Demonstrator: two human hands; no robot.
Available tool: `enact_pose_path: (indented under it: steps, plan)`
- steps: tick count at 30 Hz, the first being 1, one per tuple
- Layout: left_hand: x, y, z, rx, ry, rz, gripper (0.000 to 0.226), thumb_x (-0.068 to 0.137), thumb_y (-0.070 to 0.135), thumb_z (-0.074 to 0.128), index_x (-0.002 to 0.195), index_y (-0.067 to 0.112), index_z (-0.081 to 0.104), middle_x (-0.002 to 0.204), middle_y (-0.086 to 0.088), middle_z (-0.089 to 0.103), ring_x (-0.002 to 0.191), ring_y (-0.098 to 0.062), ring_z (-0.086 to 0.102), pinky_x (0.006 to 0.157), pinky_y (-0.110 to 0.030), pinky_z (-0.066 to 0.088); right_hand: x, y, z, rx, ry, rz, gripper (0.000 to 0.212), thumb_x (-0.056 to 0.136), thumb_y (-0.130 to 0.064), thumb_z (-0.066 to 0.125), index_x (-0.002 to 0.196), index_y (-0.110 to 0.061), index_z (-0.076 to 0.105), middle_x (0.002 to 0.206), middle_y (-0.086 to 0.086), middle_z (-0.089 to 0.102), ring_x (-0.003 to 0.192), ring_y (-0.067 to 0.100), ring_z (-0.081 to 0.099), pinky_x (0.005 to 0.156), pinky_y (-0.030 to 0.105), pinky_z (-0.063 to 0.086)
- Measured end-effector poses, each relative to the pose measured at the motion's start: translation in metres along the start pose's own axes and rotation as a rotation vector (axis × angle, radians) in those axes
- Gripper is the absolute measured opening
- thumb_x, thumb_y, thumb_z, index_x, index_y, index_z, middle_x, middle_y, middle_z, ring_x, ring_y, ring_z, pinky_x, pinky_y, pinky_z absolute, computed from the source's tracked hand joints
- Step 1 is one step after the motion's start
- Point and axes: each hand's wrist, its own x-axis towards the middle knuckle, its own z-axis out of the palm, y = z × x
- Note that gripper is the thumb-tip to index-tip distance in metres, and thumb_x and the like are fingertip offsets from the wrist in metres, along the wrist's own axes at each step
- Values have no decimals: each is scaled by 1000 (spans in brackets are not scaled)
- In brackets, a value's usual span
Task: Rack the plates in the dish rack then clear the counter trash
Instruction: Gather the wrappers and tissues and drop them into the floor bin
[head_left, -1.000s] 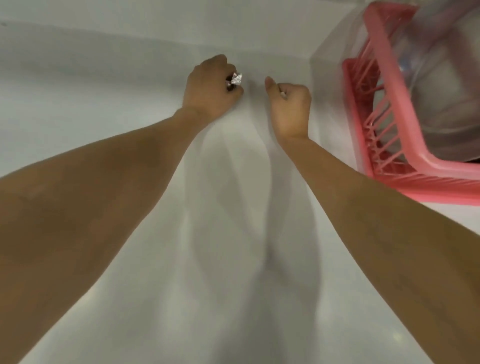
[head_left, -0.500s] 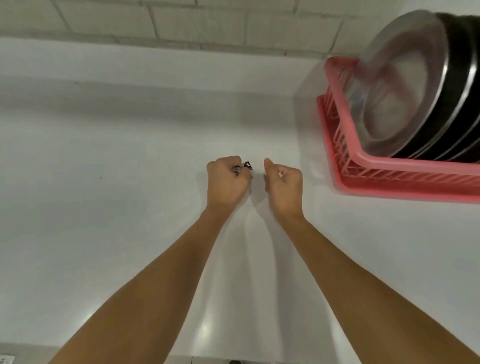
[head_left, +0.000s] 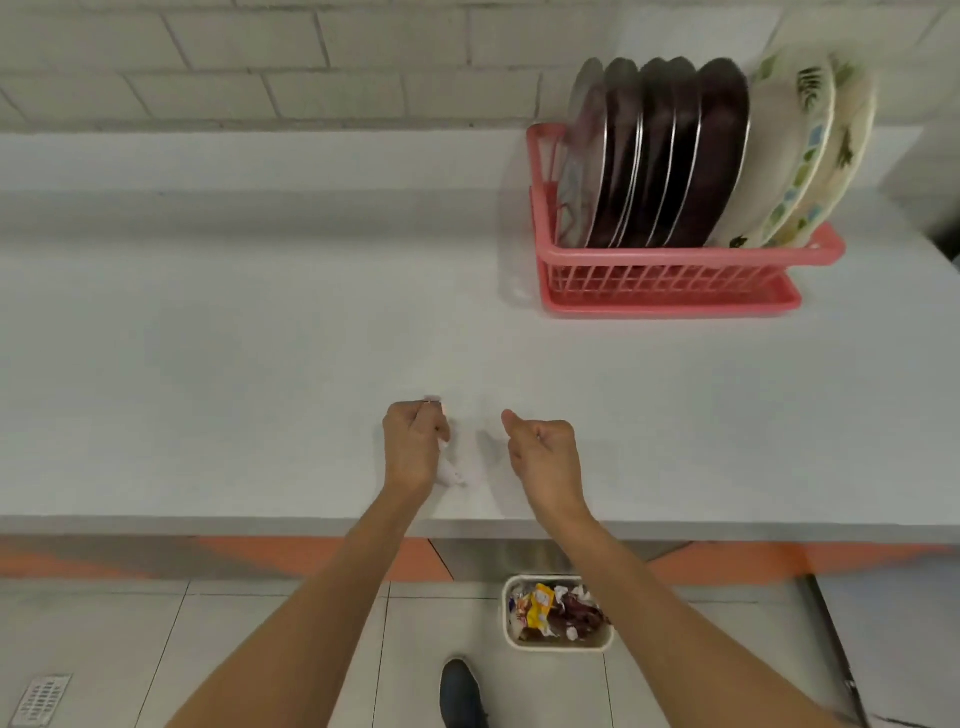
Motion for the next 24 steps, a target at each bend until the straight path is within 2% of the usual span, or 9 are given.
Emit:
enact_pose_path:
  steps: [3, 5, 8, 11, 13, 15, 18, 21, 24]
  plan:
    - [-51, 7, 11, -3, -103, -82, 33, 68, 10, 44, 37, 14, 37, 50, -10, 28, 42, -16, 28, 62, -25, 45, -36, 1, -33, -36, -47, 8, 58, 99, -21, 52, 50, -18, 22, 49, 0, 19, 46, 13, 18, 48, 19, 24]
    - [-92, 7, 24, -19, -171, -139, 31, 68, 13, 44, 38, 15, 37, 48, -9, 27, 40, -14, 26, 59, -27, 49, -62, 6, -59, -95, -103, 15, 57, 99, -25, 52, 51, -15, 25, 49, 0, 19, 46, 14, 18, 50, 25, 23]
    - [-148, 0, 43, -24, -173, -149, 26, 72, 19, 46, 48, 14, 39, 44, 4, 35, 42, -12, 32, 47, -23, 38, -101, 24, -101, -159, -217, 54, 53, 99, -31, 53, 53, -14, 32, 50, 0, 23, 45, 11, 21, 49, 22, 25]
    - [-185, -18, 60, 92, -250, -65, 32, 78, 21, 46, 46, 21, 40, 50, 3, 39, 50, -12, 35, 54, -24, 31, -127, 62, -139, -235, -330, 172, 48, 96, -35, 57, 56, -14, 39, 57, 5, 30, 51, 12, 31, 56, 16, 34]
    - [-202, -39, 69, 137, -291, -56, 30, 83, 19, 46, 53, 17, 43, 56, 1, 41, 56, -12, 36, 56, -24, 30, -137, 94, -161, -259, -362, 292, 45, 93, -37, 57, 58, -11, 49, 59, 6, 43, 57, 16, 44, 65, 24, 39]
    - [-215, -67, 77, 200, -326, -103, 31, 93, 15, 48, 62, 16, 46, 61, 3, 44, 60, -10, 38, 60, -26, 33, -146, 123, -177, -266, -340, 401, 34, 92, -31, 55, 65, -10, 60, 61, -1, 57, 64, 16, 53, 66, 27, 39]
    - [-226, -112, 88, 306, -386, -168, 29, 101, 26, 48, 73, 18, 48, 66, 5, 45, 60, -5, 38, 61, -26, 35, -156, 160, -190, -255, -278, 527, 24, 78, -28, 57, 55, -22, 56, 56, -7, 49, 57, 13, 44, 54, 25, 30]
    - [-226, -157, 104, 412, -456, -212, 26, 101, 33, 47, 79, 20, 50, 68, 5, 50, 60, -2, 41, 59, -20, 38, -152, 201, -197, -225, -205, 622, 16, 66, -31, 53, 64, -15, 57, 62, -1, 47, 53, 11, 42, 52, 21, 28]
    - [-210, -212, 124, 485, -521, -172, 24, 102, 29, 47, 78, 25, 46, 67, 8, 47, 59, 3, 45, 55, -15, 36, -133, 258, -199, -213, -117, 708, 15, 84, -24, 55, 74, -13, 58, 67, 0, 49, 60, 13, 44, 53, 21, 31]
